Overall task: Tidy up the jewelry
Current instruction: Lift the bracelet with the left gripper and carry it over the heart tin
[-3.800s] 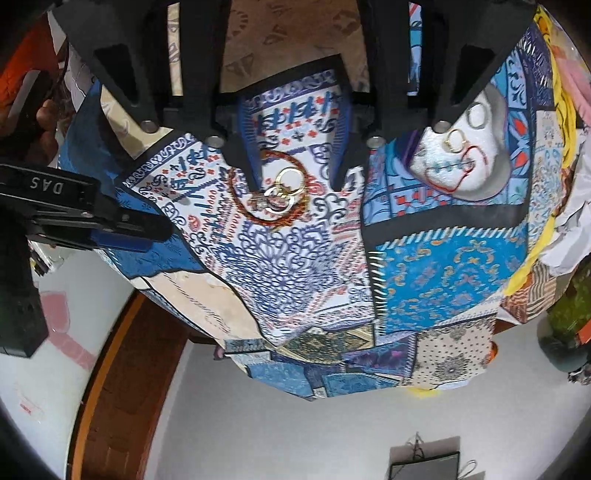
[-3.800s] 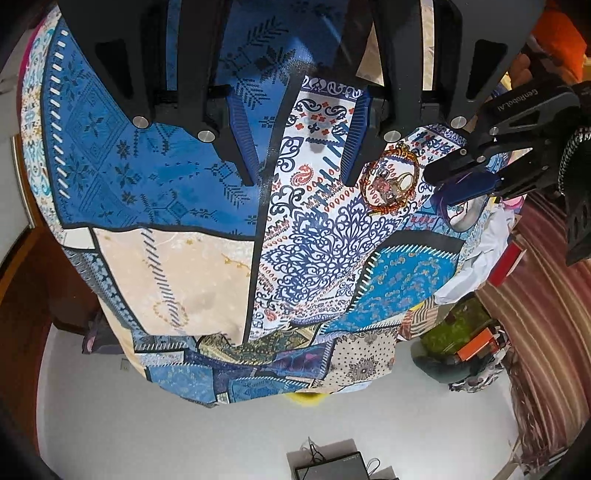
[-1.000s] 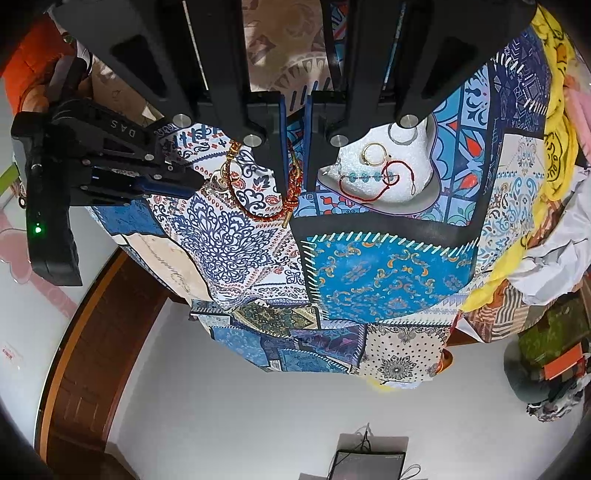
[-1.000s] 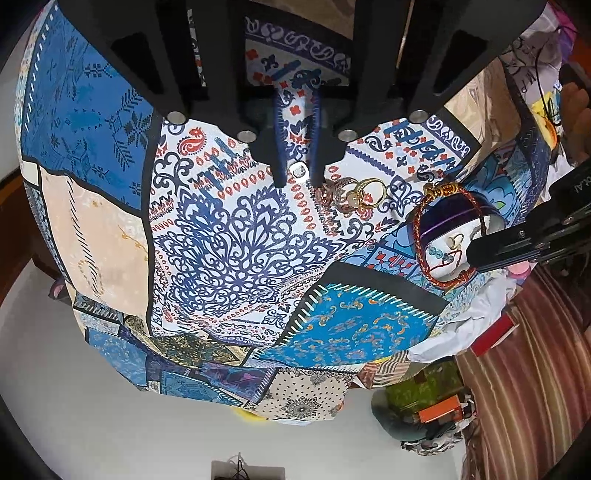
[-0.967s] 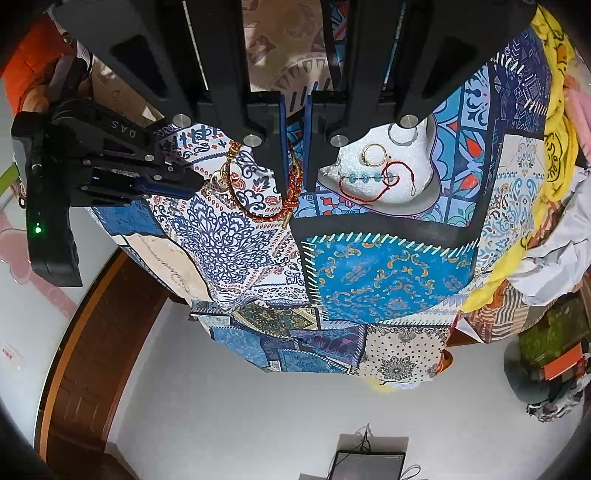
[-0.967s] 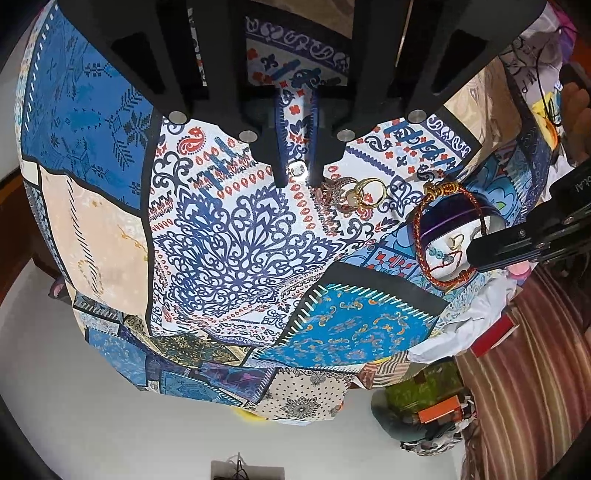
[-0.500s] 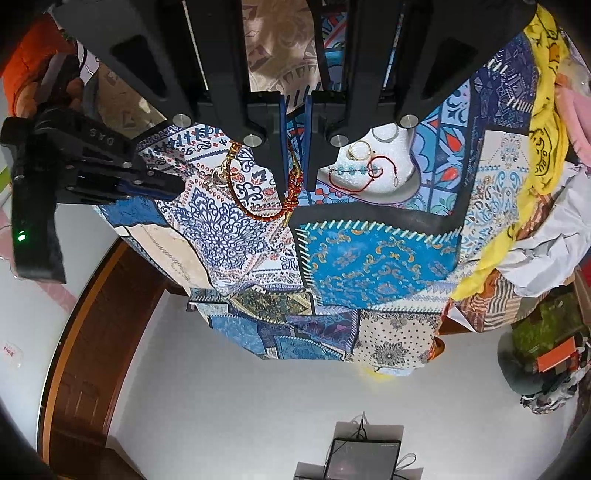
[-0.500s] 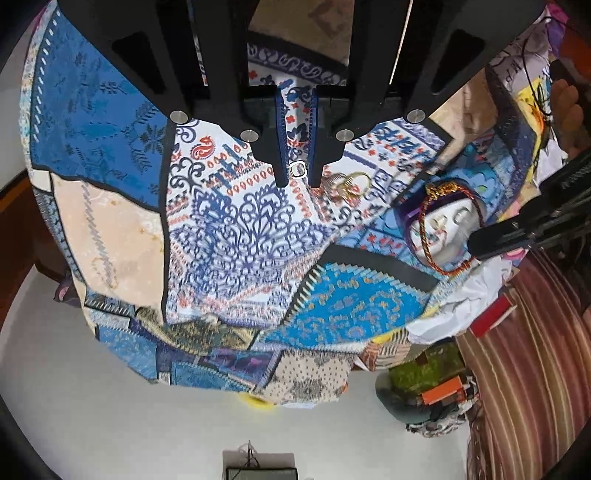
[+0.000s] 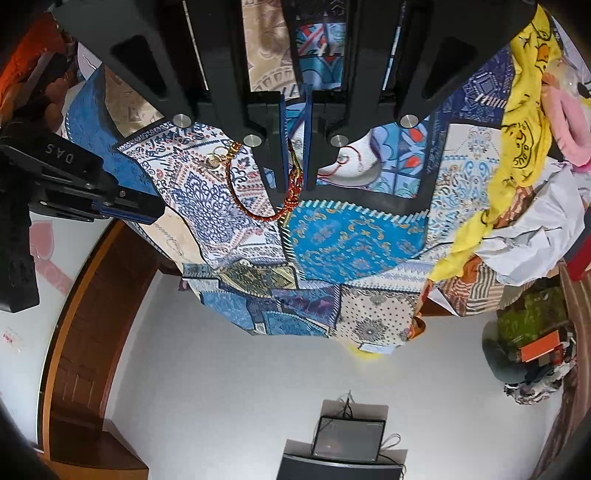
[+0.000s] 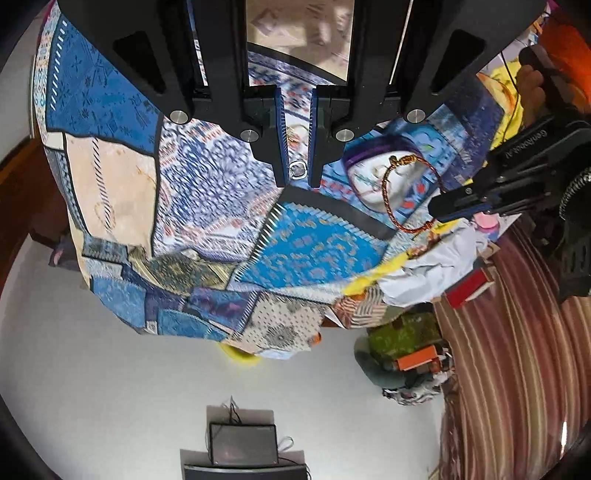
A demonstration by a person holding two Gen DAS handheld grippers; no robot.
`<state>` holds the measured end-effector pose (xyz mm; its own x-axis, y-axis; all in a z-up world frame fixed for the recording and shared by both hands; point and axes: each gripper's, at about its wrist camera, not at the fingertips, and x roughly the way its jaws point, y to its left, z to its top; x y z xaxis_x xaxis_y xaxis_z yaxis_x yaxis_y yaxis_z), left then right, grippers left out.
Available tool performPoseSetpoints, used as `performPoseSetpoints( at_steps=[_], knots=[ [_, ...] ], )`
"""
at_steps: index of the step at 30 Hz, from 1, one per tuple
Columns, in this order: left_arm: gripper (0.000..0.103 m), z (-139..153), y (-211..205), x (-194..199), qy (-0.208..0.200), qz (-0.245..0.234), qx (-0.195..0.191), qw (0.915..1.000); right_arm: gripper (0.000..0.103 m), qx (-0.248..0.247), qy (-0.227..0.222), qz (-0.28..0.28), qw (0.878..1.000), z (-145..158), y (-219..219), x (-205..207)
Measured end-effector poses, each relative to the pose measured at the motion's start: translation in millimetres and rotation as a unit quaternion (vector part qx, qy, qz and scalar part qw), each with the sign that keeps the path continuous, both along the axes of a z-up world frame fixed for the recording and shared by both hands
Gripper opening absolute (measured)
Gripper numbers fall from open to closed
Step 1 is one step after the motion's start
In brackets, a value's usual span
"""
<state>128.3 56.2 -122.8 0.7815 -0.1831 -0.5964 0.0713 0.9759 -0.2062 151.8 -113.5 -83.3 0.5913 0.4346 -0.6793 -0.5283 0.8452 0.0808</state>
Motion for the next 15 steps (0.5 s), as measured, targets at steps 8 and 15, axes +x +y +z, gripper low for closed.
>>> performPoseSetpoints(
  at_steps=[8, 15],
  knots=[
    [0.006, -0.8, 26.0, -2.7, -0.001, 0.027, 0.001, 0.9996, 0.009, 0.013, -0.003, 0.028, 1.000, 3.4, 29.0, -2.0],
    [0.006, -19.9, 41.4, 3.3, 0.019, 0.038, -0.004, 0.9991, 0.009, 0.012, 0.008, 0.058, 0.998, -6.5, 57.5, 0.3]
  ],
)
